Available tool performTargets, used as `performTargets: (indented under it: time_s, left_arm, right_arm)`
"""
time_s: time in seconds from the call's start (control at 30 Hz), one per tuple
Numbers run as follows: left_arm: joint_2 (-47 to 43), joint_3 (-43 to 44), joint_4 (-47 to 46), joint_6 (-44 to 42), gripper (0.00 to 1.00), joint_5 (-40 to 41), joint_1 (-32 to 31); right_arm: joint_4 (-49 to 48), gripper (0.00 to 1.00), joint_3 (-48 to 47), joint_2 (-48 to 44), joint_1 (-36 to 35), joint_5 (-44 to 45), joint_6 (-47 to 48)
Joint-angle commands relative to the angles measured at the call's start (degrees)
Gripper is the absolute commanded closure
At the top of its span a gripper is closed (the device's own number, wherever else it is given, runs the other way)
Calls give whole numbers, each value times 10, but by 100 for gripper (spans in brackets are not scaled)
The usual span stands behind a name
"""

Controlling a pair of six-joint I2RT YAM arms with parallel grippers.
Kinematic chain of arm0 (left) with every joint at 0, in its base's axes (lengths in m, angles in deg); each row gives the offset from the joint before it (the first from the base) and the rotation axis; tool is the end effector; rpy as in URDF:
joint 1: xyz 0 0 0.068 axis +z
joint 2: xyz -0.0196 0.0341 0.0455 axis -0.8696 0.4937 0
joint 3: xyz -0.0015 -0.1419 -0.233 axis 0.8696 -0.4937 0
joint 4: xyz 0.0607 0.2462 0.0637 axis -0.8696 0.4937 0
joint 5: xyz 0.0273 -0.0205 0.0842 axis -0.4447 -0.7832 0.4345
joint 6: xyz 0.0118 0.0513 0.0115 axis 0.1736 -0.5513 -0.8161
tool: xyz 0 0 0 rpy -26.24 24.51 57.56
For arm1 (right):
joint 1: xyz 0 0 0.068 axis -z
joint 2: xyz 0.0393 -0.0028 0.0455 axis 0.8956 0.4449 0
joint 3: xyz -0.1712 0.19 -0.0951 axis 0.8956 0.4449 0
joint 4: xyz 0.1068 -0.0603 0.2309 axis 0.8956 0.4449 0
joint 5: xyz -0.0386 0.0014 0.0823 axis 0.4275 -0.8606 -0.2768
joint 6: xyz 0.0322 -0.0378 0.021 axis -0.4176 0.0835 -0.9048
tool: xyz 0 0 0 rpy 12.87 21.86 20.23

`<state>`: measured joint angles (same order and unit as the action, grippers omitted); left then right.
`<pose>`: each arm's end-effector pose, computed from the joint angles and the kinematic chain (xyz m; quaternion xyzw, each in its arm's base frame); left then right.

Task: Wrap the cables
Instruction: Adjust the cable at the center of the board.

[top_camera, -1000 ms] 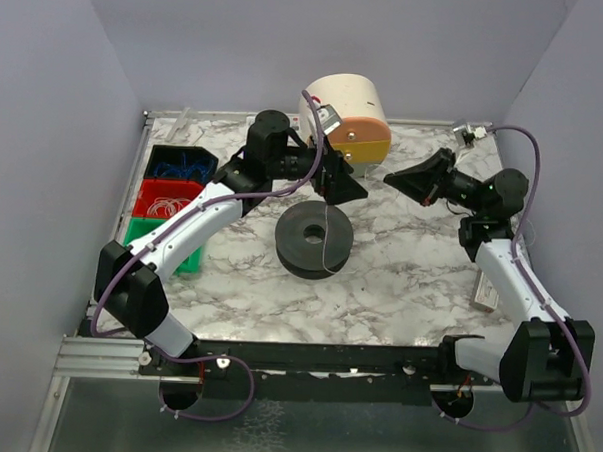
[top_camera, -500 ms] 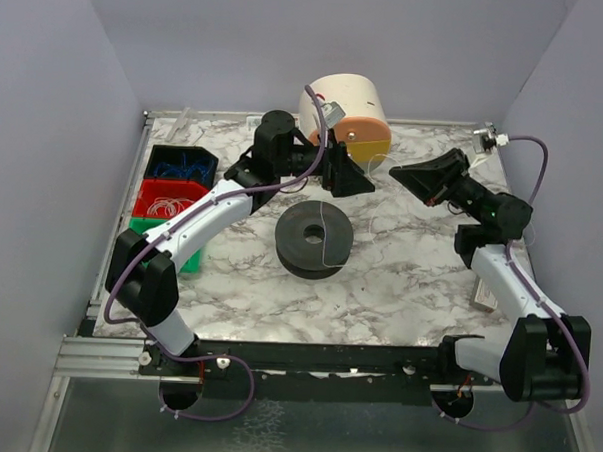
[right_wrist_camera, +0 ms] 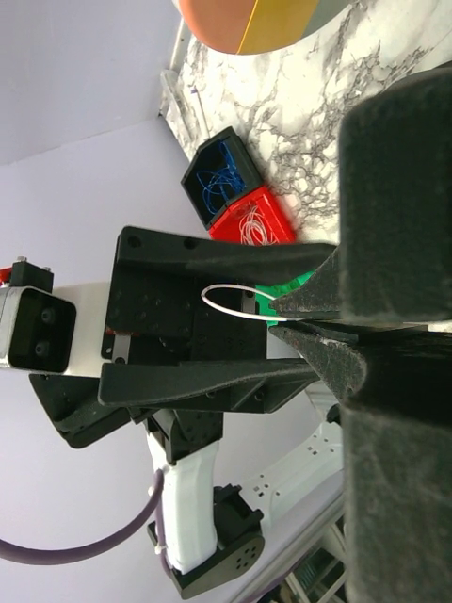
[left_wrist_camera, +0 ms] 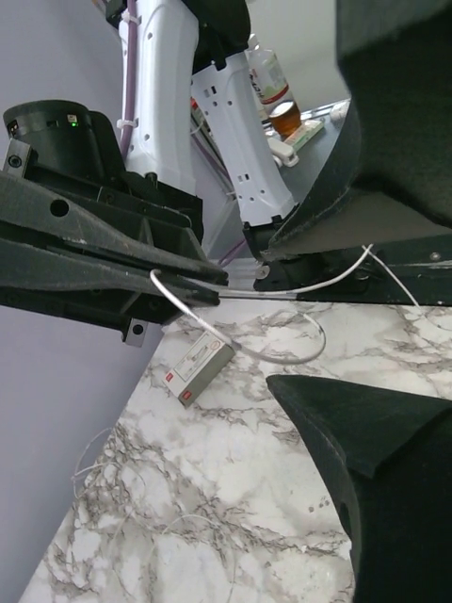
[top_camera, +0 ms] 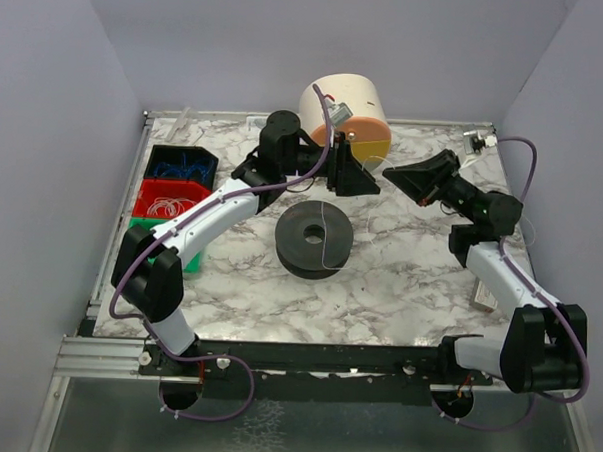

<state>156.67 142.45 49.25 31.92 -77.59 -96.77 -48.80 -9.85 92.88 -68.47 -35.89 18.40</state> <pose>0.2970 -0.2537 0.3798 0.3237 0.6253 -0.6243 0.3383 0.2479 0.0507 0.3516 -0.1997 0.5287 0.5974 0.5690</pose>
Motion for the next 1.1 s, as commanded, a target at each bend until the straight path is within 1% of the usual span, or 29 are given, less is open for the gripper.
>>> performTargets:
  time_s: [0.0, 0.07, 0.17, 0.27, 0.3, 0.5, 0.57, 0.6, 0.63, 0.7, 0.73, 0.8, 0.87, 0.93, 0.97, 1.03, 1.07]
  left_arm:
    - [4, 18, -19, 10, 51, -28, -6]
    - [6, 19, -20, 12, 58, -27, -6]
    - [6, 18, -20, 12, 72, -22, -6]
    - [3, 19, 3, -8, 96, -8, -5]
    - [-1, 21, 23, -23, 100, -1, -4]
    - [-41, 20, 160, -160, 100, 47, 23]
    - [-61, 18, 198, -198, 100, 59, 40]
    - [-73, 17, 214, -215, 100, 65, 48]
    - [-84, 16, 225, -224, 100, 70, 58]
    - [-99, 12, 228, -224, 100, 70, 78]
    - [-105, 8, 222, -218, 100, 69, 86]
    - [-110, 2, 205, -202, 100, 63, 94]
    - [-108, -2, 189, -186, 100, 53, 95]
    - [-103, -4, 173, -173, 100, 39, 94]
    - [-101, -4, 172, -173, 100, 36, 94]
    - [-99, 2, 196, -192, 100, 41, 94]
    - [-99, 5, 211, -204, 100, 46, 94]
  right_arm:
    - [-1, 99, 7, 8, -3, 17, 21]
    - [5, 100, 8, 8, -3, 16, 26]
    - [17, 100, 10, 4, -4, 15, 37]
    - [30, 99, 14, -5, -4, 15, 52]
    - [40, 100, 14, -9, -2, 17, 61]
    - [124, 99, 3, -43, 8, 17, 134]
    - [197, 99, -17, -53, 16, 18, 187]
    - [251, 99, -31, -56, 17, 19, 231]
    - [337, 100, -49, -59, 18, 23, 275]
    - [444, 99, -89, -56, 17, 33, 365]
    - [467, 99, -97, -53, 17, 25, 392]
    - [484, 100, -102, -47, 17, 21, 415]
    - [482, 99, -105, -43, 15, 15, 414]
    - [501, 100, -121, -41, 13, 17, 425]
    - [524, 100, -134, -41, 13, 26, 440]
    - [590, 99, -167, -41, 13, 50, 504]
    - [626, 92, -185, -43, 13, 70, 542]
